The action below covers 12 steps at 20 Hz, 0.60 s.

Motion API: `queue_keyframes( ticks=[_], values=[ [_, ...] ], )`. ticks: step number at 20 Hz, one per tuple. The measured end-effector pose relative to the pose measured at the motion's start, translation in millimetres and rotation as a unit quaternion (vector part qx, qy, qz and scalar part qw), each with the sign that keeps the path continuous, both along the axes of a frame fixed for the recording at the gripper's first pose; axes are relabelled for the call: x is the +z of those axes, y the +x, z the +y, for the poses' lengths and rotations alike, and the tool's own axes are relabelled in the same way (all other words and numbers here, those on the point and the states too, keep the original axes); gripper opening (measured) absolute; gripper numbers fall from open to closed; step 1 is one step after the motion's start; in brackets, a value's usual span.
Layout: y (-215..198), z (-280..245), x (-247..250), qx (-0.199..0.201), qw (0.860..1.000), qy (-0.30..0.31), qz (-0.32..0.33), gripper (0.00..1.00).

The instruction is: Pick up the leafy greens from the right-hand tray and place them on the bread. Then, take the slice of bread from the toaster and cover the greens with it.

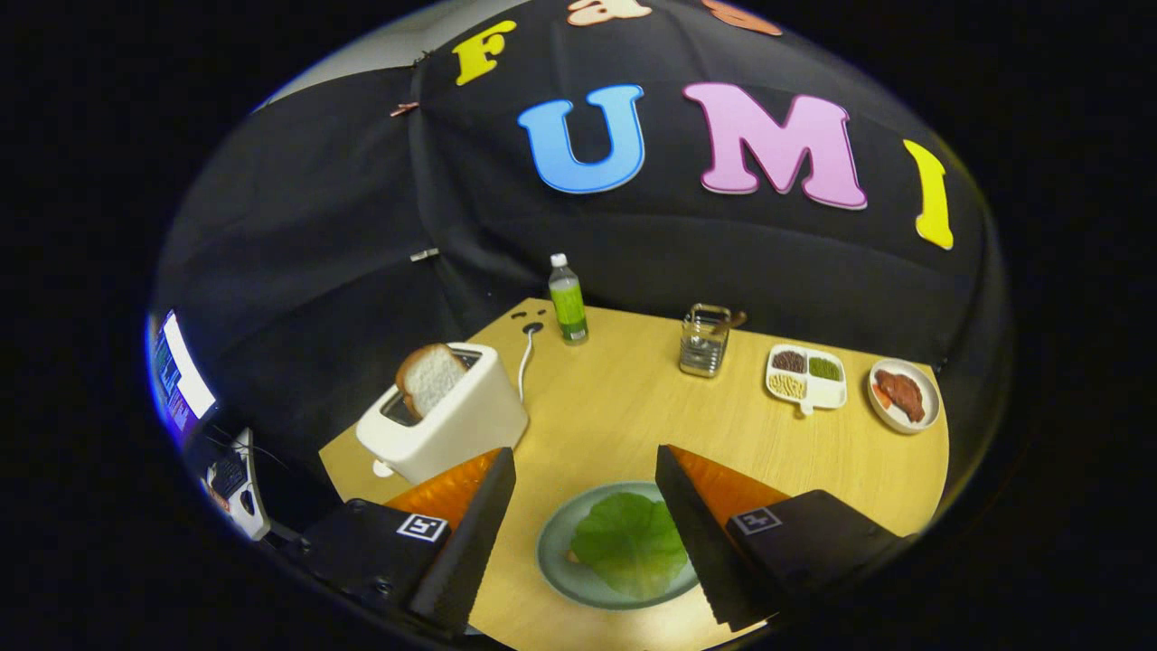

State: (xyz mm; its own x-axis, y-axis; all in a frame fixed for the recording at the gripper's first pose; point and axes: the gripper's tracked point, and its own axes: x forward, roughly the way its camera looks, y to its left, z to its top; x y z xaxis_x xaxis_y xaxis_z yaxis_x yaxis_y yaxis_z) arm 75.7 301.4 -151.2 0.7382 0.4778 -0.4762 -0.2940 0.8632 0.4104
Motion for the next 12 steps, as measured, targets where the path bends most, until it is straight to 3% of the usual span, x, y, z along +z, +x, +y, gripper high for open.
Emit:
queue_keyframes(
  ticks=[6,12],
  values=[
    [23,72,75,0.018,0.998,0.057,-0.030,0.97],
    [40,142,74,0.034,0.998,0.058,-0.014,0.97]
  ],
)
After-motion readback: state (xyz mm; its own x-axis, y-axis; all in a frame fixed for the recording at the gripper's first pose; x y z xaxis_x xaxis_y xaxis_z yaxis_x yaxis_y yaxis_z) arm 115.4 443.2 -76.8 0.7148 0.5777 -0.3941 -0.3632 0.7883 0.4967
